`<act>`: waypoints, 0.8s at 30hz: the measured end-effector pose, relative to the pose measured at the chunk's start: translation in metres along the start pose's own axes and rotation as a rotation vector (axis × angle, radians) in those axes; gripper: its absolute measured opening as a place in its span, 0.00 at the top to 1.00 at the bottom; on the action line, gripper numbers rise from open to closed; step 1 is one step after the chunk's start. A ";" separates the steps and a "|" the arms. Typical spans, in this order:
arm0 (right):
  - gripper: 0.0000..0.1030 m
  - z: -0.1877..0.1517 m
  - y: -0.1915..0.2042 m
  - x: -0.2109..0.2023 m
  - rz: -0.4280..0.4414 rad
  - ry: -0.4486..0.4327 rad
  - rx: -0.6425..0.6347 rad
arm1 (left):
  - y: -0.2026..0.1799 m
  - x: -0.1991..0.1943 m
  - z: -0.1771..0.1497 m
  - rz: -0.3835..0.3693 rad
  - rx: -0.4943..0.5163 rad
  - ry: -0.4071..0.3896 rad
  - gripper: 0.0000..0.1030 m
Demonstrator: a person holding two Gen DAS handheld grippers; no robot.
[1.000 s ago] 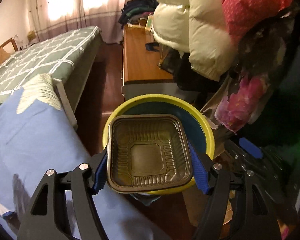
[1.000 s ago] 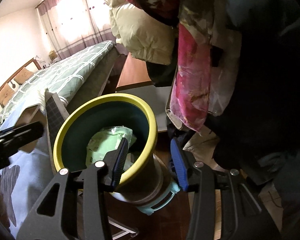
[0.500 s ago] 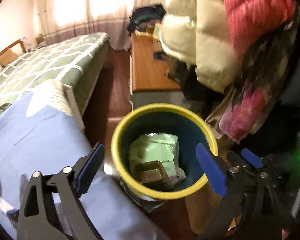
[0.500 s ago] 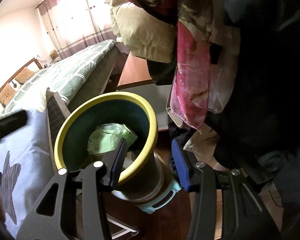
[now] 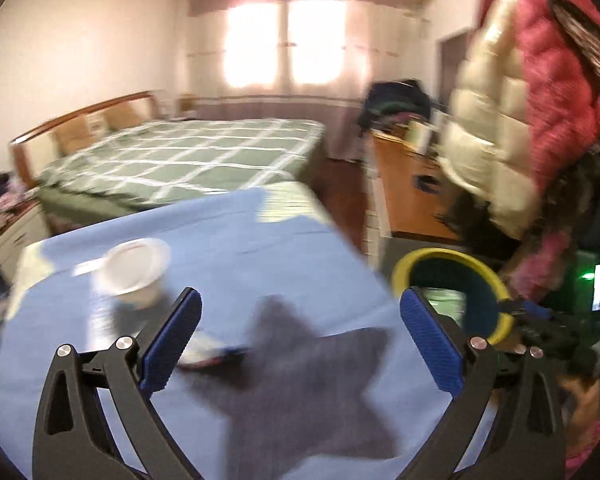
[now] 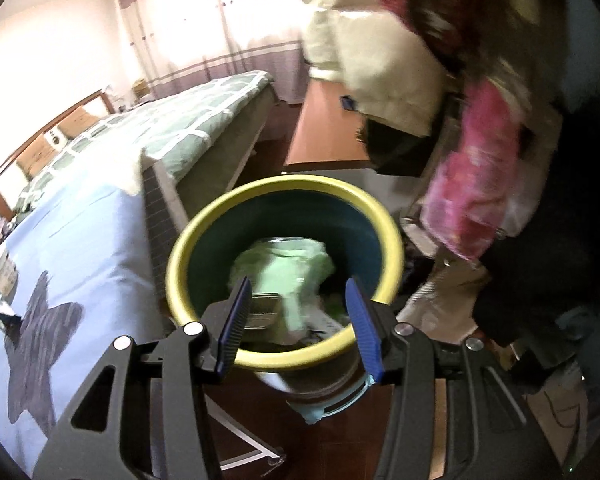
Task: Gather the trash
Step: 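Move the right gripper back to the table toward the white wrapper packet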
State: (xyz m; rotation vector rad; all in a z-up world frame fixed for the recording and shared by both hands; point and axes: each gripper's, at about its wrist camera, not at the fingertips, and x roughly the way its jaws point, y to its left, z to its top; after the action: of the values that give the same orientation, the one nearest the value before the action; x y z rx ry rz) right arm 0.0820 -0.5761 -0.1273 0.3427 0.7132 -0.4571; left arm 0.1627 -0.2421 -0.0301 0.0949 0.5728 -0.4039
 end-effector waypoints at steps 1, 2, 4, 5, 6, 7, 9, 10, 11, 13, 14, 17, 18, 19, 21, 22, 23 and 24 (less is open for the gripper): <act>0.54 0.001 0.008 -0.001 0.009 -0.001 -0.013 | 0.015 -0.004 -0.004 0.030 -0.018 -0.005 0.05; 0.54 0.001 0.017 -0.002 0.019 -0.002 -0.027 | 0.036 -0.009 -0.010 0.073 -0.041 -0.009 0.05; 0.54 0.002 0.037 -0.004 0.047 -0.002 -0.056 | 0.073 -0.016 -0.020 0.149 -0.084 -0.010 0.05; 0.54 0.002 0.049 -0.005 0.060 -0.001 -0.073 | 0.088 -0.020 -0.025 0.180 -0.101 -0.011 0.05; 0.54 0.002 0.060 -0.007 0.073 -0.002 -0.093 | 0.104 -0.024 -0.029 0.212 -0.116 -0.012 0.05; 0.54 0.002 0.073 -0.008 0.084 -0.001 -0.114 | 0.119 -0.027 -0.034 0.248 -0.130 -0.015 0.05; 0.54 0.000 0.099 -0.008 0.120 0.006 -0.153 | 0.153 -0.033 -0.044 0.321 -0.161 -0.024 0.05; 0.54 -0.001 0.112 -0.009 0.142 0.012 -0.173 | 0.166 -0.036 -0.050 0.348 -0.173 -0.027 0.05; 0.54 -0.003 0.126 -0.009 0.162 0.016 -0.195 | 0.184 -0.037 -0.056 0.390 -0.189 -0.031 0.05; 0.54 -0.005 0.155 -0.012 0.200 0.019 -0.244 | 0.204 -0.037 -0.064 0.439 -0.202 -0.031 0.05; 0.54 -0.006 0.170 -0.013 0.223 0.023 -0.267 | 0.219 -0.037 -0.070 0.475 -0.210 -0.023 0.05; 0.54 -0.010 0.209 -0.018 0.288 0.032 -0.335 | 0.243 -0.037 -0.082 0.526 -0.232 -0.012 0.05; 0.54 -0.011 0.221 -0.021 0.309 0.030 -0.360 | 0.248 -0.037 -0.085 0.529 -0.245 -0.009 0.05; 0.54 -0.012 0.234 -0.022 0.332 0.030 -0.385 | 0.250 -0.037 -0.087 0.526 -0.255 -0.009 0.05; 0.53 -0.014 0.259 -0.025 0.394 0.048 -0.431 | 0.260 -0.038 -0.093 0.529 -0.283 -0.007 0.05; 0.53 -0.016 0.271 -0.026 0.426 0.059 -0.454 | 0.264 -0.036 -0.093 0.527 -0.292 -0.001 0.05; 0.51 -0.018 0.283 -0.028 0.448 0.065 -0.483 | 0.267 -0.035 -0.094 0.514 -0.306 0.001 0.05; 0.50 -0.020 0.295 -0.028 0.463 0.066 -0.520 | 0.269 -0.035 -0.095 0.509 -0.318 -0.001 0.05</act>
State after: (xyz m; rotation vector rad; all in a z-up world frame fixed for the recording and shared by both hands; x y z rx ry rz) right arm 0.2028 -0.3085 -0.0792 0.0243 0.7617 0.1829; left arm 0.1944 0.0361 -0.0974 -0.0654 0.5826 0.1832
